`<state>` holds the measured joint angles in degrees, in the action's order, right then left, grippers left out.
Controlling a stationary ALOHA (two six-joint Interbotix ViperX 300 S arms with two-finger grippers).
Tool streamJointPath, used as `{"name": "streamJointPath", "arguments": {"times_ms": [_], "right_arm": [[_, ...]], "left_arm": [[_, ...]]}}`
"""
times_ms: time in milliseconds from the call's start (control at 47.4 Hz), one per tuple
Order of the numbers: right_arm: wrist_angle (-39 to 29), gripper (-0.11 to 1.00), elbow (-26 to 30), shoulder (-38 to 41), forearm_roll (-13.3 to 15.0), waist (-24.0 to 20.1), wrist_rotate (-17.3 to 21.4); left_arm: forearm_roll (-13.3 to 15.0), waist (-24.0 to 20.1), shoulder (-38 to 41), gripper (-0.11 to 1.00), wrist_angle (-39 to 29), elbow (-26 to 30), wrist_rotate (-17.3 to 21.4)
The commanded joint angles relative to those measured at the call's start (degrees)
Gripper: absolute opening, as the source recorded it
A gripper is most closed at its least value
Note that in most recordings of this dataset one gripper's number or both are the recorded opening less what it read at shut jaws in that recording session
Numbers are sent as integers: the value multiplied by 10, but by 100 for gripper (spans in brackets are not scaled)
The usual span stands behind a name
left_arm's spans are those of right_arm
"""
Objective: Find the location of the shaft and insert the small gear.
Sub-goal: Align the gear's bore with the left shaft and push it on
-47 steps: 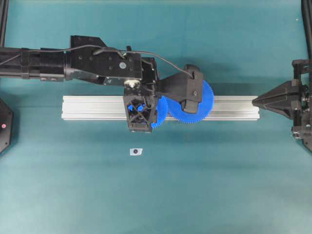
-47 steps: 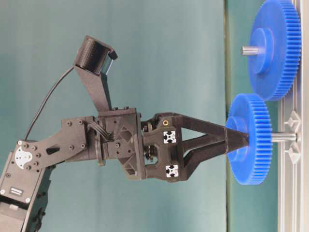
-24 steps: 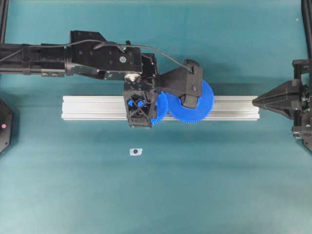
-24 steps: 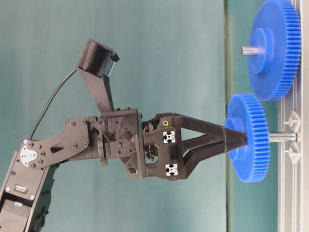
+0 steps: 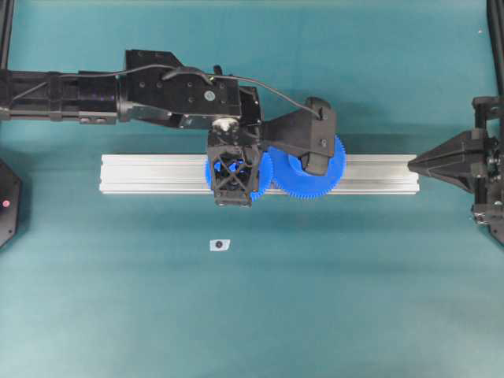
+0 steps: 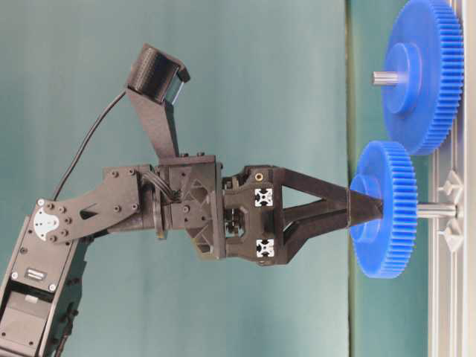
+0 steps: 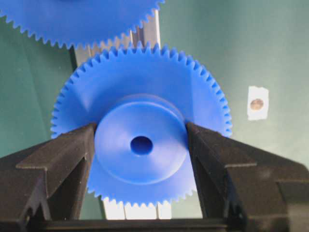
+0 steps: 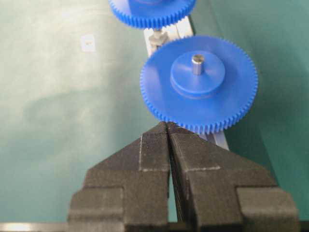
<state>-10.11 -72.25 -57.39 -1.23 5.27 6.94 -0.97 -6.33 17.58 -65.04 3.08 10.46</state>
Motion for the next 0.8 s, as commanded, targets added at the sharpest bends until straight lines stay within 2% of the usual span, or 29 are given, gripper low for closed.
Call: {"name": "streamJointPath", "arguments": {"times_ms": [0,675,718,781], "right_arm": [[4,4,6,4,0,2,6],[5,4,6,4,-1,2,6],[4,4,6,4,0,2,6],[5,4,6,4,-1,2,6]], "left_arm": [[-4,-11,-10,63,0,12,-1],[-4,-11,-18,64,-4,21,-5],[-5,-11,-18,69,-4,21,-5],[-4,-10,-19,82,-4,21,-5]]}}
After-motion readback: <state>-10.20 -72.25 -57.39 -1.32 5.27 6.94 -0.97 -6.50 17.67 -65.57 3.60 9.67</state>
